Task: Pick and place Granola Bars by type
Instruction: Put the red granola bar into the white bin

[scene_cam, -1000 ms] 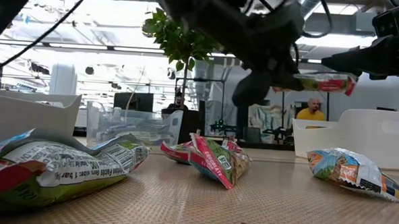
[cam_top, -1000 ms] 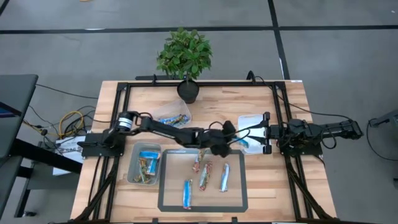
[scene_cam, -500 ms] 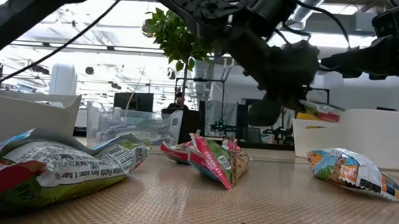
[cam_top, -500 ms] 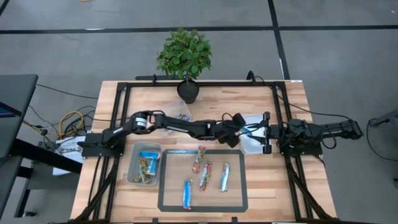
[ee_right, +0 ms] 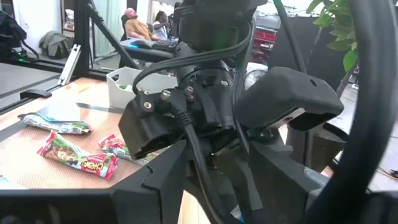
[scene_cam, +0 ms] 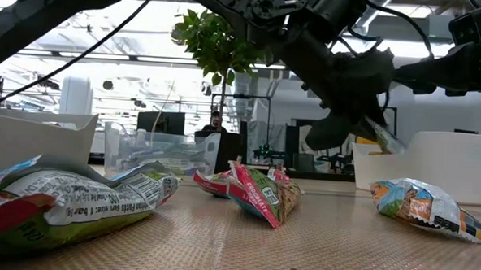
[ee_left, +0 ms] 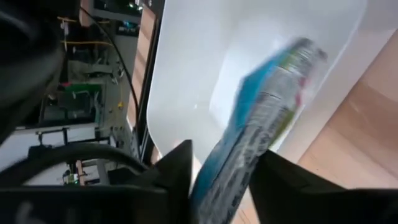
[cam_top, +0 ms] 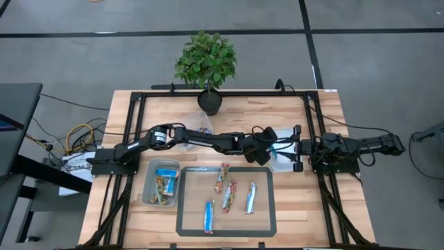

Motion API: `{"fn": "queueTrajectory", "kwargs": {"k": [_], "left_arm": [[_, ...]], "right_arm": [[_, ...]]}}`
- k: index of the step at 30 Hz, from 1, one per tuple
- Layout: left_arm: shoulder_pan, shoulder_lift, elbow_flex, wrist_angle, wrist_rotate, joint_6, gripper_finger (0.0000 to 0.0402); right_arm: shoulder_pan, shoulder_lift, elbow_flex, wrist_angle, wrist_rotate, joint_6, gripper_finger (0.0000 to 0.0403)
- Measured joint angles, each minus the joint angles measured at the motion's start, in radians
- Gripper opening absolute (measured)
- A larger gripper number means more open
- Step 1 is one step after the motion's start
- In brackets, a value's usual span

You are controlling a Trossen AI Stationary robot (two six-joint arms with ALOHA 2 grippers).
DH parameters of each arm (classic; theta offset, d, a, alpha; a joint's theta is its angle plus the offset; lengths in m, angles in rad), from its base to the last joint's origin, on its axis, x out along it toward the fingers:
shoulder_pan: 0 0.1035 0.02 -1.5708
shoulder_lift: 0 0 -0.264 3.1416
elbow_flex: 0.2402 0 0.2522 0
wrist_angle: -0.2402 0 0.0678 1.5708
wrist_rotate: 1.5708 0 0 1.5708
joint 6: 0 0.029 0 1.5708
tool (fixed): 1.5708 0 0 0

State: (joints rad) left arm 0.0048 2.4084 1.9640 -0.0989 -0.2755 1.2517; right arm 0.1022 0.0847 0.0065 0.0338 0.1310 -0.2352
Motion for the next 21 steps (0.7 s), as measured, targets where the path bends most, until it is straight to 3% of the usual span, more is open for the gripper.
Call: {"fn": "queueTrajectory", "kwargs": {"k": [9,16,21], "left_arm": [[-0.002,0.0,0.0,0.02,-0.009,-0.034,0.0223],[-0.005,0.0,0.0,0.047,0.018,-0.088,0.0243],[-0.006,0.0,0.0,0.027,-0.1,-0.098,0.0246]], "right_arm": [[0.0,0.0,0.0,0.0,0.0,0.0,0.0171],[0.0,0.0,0.0,-0.001,0.0,0.0,0.0171],[0.0,0.0,0.0,-0.001,0.0,0.0,0.0171]]}}
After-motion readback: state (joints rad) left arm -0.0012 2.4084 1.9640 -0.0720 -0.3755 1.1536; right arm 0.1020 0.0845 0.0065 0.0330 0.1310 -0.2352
